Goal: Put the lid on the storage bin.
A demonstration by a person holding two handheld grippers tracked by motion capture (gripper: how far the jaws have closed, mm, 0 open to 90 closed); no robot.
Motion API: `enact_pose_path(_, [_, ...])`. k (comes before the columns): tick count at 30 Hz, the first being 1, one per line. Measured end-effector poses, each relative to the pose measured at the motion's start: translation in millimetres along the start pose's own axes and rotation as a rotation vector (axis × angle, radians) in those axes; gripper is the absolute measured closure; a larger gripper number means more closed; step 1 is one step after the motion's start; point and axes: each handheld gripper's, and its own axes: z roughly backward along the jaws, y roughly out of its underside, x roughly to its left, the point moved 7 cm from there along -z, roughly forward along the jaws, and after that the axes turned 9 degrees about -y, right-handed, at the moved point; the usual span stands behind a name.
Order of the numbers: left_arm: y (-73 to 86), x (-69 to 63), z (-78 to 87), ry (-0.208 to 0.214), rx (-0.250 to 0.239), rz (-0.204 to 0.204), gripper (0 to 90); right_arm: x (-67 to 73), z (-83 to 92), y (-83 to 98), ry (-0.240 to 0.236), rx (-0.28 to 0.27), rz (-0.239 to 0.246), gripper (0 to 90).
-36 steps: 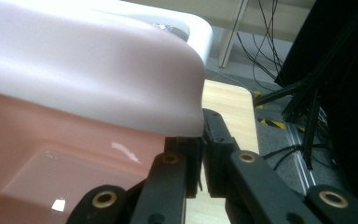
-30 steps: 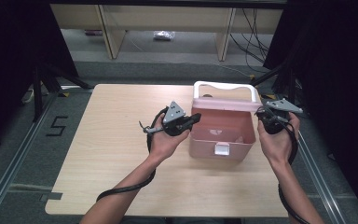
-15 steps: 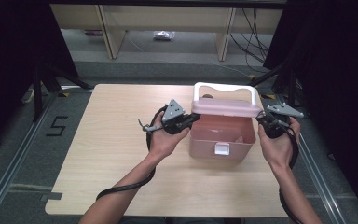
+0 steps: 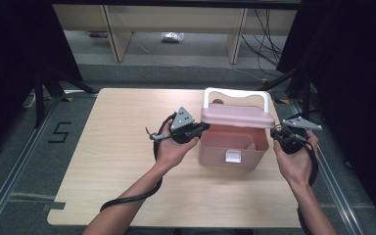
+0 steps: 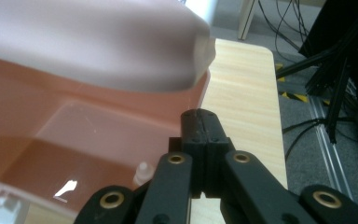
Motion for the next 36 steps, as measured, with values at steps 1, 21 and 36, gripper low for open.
enact_pose_path(1, [0.5,-0.1,0.2,0.001,0.002,-0.001,90.0,-1.9,0.5,0.2,-0.003,-0.004,0.022,90.0])
enact_pose_path(21, [21.1,-5.2,8.6,0.030,0.054,-0.024,90.0,-3.9,8.5,15.8,0.004,-0.014,-0.045,90.0])
enact_pose_path(36, [34.3,-7.9,15.6,0.049,0.097,-0.038,90.0,-5.6,13.2,20.9,-0.001,-0.006,-0.058,90.0])
